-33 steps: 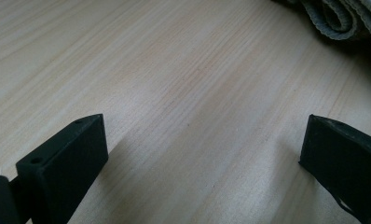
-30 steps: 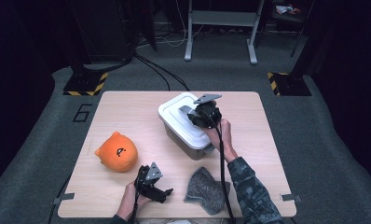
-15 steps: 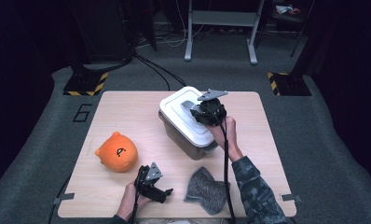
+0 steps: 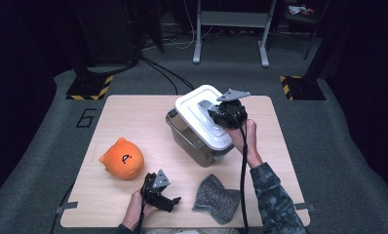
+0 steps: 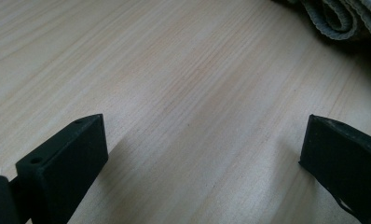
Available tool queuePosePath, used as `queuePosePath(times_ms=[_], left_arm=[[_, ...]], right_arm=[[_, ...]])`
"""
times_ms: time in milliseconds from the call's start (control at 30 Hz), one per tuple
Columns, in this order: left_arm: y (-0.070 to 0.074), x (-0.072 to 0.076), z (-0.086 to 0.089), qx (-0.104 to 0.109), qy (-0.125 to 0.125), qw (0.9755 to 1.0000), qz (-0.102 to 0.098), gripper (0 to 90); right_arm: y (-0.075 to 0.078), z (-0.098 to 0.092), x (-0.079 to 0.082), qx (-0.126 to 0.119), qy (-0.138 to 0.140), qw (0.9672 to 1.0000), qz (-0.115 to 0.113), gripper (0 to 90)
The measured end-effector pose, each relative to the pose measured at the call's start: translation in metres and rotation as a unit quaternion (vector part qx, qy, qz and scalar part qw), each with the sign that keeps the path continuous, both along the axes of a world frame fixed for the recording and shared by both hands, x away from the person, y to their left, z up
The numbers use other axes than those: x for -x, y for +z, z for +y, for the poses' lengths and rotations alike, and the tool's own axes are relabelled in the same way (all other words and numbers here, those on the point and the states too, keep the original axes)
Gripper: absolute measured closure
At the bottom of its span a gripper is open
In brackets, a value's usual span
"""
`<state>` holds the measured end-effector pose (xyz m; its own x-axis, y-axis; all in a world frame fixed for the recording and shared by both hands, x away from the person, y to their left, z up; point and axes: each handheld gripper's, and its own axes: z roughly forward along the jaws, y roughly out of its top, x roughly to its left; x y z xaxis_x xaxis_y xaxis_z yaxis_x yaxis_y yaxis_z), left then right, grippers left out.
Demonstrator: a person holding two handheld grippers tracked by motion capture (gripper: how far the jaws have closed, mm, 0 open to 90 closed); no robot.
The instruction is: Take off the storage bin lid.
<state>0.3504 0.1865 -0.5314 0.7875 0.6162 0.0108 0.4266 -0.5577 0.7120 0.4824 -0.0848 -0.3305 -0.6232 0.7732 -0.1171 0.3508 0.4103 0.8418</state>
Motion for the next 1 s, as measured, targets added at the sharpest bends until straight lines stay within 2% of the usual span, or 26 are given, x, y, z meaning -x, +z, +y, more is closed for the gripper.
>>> queuePosePath(times_ms=[467, 633, 667, 1000], left_arm=[[0.0, 0.0, 0.0, -0.001, -0.001, 1.0, -0.001, 0.2], [0.0, 0.0, 0.0, 0.0, 0.0, 1.0, 0.0, 0.2], [0.0, 0.0, 0.0, -0.001, -0.001, 1.0, -0.001, 0.2], [0.0, 0.0, 0.0, 0.001, -0.004, 1.0, 0.003, 0.2]], right_arm=[[0.003, -0.032, -0.01, 0.006, -0.039, 0.9992, -0.004, 66.5], [0.004, -0.042, -0.013, 0.0, -0.058, 0.9983, -0.001, 66.6], [0.004, -0.045, -0.015, 0.006, -0.056, 0.9984, -0.003, 66.6], [0.0, -0.069, -0.026, 0.004, -0.094, 0.9956, 0.001, 66.6]])
